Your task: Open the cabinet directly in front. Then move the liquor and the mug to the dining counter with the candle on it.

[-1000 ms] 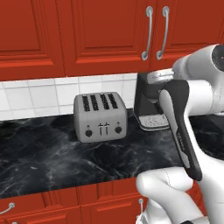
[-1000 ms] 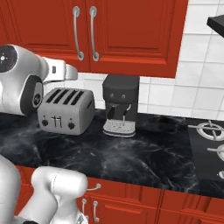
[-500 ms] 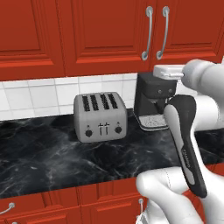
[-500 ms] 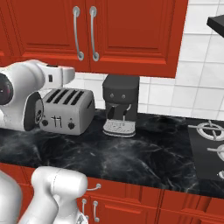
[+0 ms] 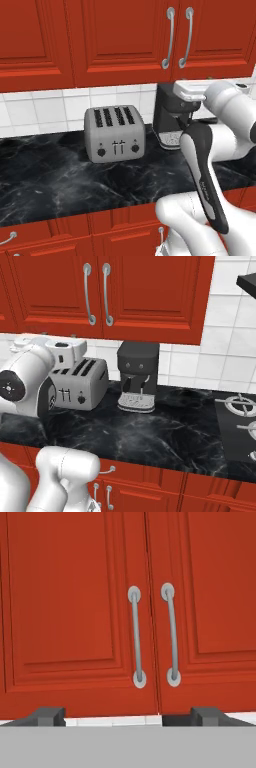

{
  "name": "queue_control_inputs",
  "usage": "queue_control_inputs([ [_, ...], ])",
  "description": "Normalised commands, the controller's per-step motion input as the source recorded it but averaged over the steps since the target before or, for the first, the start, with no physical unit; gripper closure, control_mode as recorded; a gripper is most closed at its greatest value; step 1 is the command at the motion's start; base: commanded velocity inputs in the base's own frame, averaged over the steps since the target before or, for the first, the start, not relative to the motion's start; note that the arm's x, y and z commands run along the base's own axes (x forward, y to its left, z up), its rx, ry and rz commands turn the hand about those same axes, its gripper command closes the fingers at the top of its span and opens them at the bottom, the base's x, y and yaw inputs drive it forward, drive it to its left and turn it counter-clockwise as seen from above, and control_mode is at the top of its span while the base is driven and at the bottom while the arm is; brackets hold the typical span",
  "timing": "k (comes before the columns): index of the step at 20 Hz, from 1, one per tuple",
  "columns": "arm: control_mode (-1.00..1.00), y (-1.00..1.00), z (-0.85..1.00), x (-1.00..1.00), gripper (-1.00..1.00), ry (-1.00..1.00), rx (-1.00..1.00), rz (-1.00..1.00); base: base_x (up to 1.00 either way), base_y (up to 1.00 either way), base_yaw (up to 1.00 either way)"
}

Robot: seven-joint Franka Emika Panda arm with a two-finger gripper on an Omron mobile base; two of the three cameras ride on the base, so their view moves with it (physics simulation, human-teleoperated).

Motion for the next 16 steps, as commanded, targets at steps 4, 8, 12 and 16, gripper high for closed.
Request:
queue_control_inputs([
  [4, -1.0, 0.0, 0.07, 0.0, -1.0, 0.0, 0.0, 0.0, 0.0, 0.0, 0.0],
  [8, -1.0, 0.0, 0.24, 0.24, -1.0, 0.0, 0.0, 0.0, 0.0, 0.0, 0.0],
  [12, -1.0, 0.0, 0.17, 0.46, -1.0, 0.0, 0.0, 0.0, 0.0, 0.0, 0.0],
  [16, -1.0, 0.0, 0.03, 0.74, -1.0, 0.0, 0.0, 0.0, 0.0, 0.0, 0.0],
])
